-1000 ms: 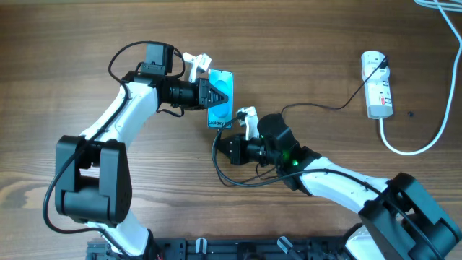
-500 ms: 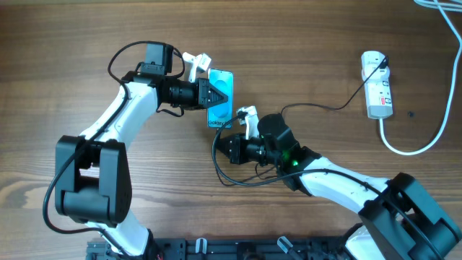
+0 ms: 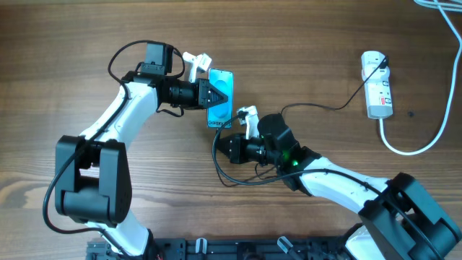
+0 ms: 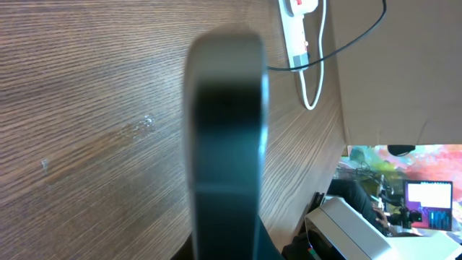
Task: Plug charger to phone and switch on socket
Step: 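Push the connector up into the phone's bottom port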
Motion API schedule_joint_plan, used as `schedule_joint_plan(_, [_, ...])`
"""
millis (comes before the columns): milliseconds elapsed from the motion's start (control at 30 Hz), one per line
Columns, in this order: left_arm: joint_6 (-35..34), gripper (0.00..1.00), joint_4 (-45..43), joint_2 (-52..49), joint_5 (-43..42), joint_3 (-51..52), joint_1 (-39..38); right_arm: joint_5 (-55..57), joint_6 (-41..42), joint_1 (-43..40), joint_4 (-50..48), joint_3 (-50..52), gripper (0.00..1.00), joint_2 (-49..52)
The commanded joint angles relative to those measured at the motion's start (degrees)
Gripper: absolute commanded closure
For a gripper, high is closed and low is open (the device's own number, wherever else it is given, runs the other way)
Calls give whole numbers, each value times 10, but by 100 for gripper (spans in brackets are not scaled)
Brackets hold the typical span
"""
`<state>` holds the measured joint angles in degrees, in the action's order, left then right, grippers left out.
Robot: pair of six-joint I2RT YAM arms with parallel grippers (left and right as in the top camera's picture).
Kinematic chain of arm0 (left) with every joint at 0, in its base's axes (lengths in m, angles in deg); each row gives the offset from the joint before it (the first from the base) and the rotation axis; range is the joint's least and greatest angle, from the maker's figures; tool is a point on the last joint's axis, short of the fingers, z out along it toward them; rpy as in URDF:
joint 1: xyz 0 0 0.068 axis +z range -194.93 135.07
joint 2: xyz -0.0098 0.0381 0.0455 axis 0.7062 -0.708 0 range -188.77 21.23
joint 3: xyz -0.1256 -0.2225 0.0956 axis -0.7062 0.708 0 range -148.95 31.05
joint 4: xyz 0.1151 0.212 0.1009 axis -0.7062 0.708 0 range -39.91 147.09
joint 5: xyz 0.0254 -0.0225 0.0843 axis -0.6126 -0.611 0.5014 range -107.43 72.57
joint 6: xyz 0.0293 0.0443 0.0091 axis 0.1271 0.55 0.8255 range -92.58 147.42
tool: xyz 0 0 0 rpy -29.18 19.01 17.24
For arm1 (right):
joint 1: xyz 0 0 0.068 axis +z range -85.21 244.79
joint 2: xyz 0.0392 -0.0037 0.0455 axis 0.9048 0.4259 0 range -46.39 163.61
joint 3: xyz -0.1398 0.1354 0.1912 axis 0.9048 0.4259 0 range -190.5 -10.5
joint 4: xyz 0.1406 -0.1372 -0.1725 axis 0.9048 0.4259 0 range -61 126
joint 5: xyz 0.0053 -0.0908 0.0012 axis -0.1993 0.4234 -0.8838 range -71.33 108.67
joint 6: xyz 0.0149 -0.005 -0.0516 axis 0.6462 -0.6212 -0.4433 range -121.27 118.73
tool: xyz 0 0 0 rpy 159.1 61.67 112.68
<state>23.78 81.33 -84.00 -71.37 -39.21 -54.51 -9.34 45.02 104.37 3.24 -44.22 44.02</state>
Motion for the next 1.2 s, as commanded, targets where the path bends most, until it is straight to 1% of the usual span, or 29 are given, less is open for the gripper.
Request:
schedule_joint_plan(0, [18, 96, 0, 2, 0, -1, 0, 13, 4, 1, -7, 3, 96, 2])
schedule_joint_plan(300, [18, 96, 0, 2, 0, -1, 0, 13, 3, 1, -17, 3, 96, 2])
schedule_joint_plan(500, [18, 96, 0, 2, 0, -1, 0, 10, 4, 1, 13, 3, 96, 2])
schedule_joint_plan(967, [16, 96, 0, 2, 0, -1, 0, 10, 4, 1, -16, 3, 96, 2])
schedule_joint_plan(1033, [-4, 96, 0, 2, 0, -1, 0, 10, 4, 1, -16, 3, 96, 2])
schedule_joint_plan(1100, [-40, 96, 0, 2, 0, -1, 0, 10, 4, 1, -15, 3, 96, 2])
schedule_joint_plan(1167, [-44, 96, -1, 2, 0, -1, 0, 10, 4, 1, -14, 3, 96, 2])
